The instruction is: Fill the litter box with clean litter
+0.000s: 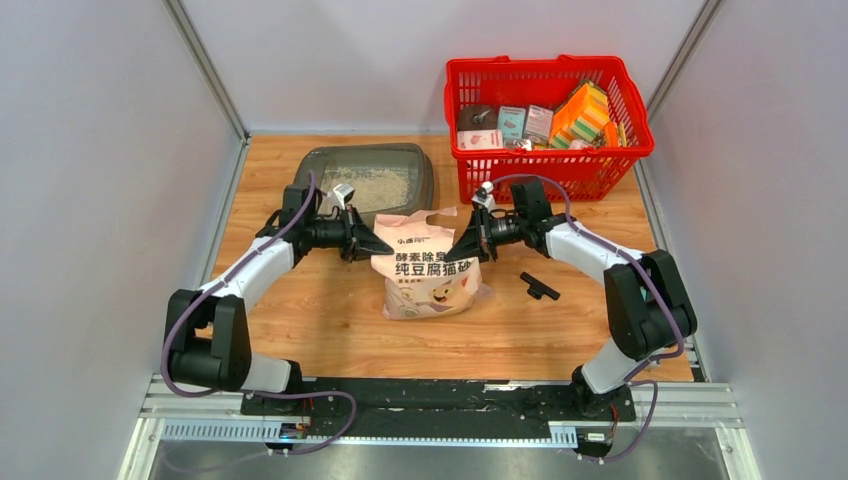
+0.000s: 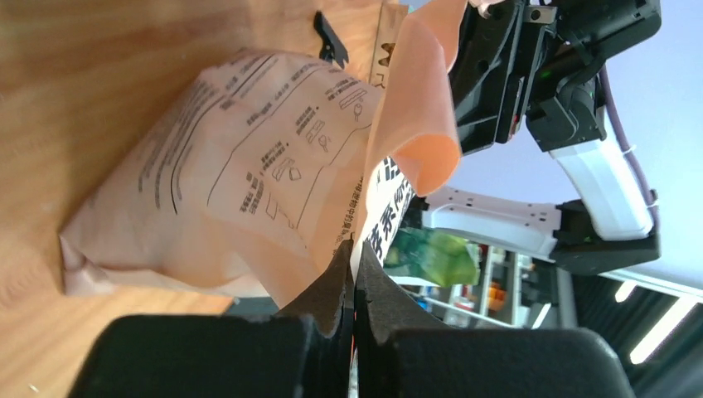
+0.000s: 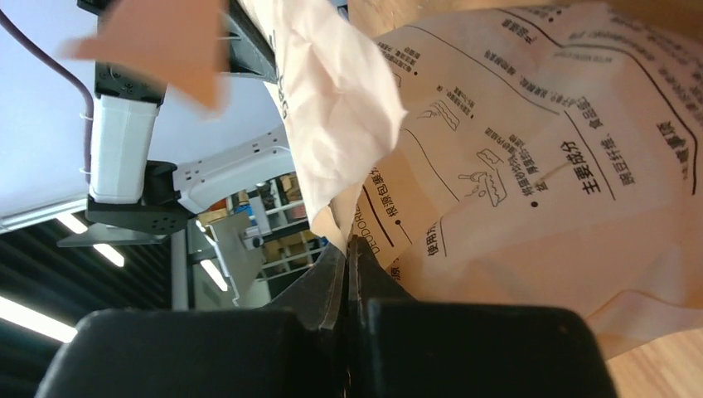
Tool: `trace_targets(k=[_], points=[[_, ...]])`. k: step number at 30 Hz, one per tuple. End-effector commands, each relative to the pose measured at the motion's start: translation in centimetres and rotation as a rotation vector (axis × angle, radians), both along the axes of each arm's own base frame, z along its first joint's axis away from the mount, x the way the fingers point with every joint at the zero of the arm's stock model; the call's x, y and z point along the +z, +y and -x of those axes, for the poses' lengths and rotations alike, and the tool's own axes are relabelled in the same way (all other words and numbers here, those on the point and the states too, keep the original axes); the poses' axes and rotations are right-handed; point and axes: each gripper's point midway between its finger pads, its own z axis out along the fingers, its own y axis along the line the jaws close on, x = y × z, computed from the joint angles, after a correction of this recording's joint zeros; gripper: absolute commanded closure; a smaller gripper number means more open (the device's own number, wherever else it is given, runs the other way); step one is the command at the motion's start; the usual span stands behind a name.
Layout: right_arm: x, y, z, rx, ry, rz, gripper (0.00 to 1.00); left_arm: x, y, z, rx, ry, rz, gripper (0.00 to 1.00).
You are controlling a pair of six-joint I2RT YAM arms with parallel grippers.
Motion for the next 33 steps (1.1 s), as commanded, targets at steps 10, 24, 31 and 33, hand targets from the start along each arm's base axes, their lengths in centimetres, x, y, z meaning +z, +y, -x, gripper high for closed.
trace_targets(k=[10, 24, 31, 33], points=[[1.5, -0.8, 2.4, -0.008, 0.443, 0.025, 1.0, -3.3, 1.6, 3.2, 0.051, 0.374, -0.079, 1.0], [1.2, -0.2, 1.1, -0.026, 0.465, 0.03, 1.0, 10.3, 2.6, 3.4, -0.348, -1.16, -0.446, 0.25], [1.3, 0.0, 0.6, -0.029, 0.459, 0.023, 1.0, 7.4, -3.1, 6.8, -0.935, -1.525, -0.342, 0.21], [1.6, 0.0, 0.6, -0.026, 0.454, 0.017, 1.0, 7.4, -4.4, 6.3, -0.984, -1.556, -0.329, 0.21]])
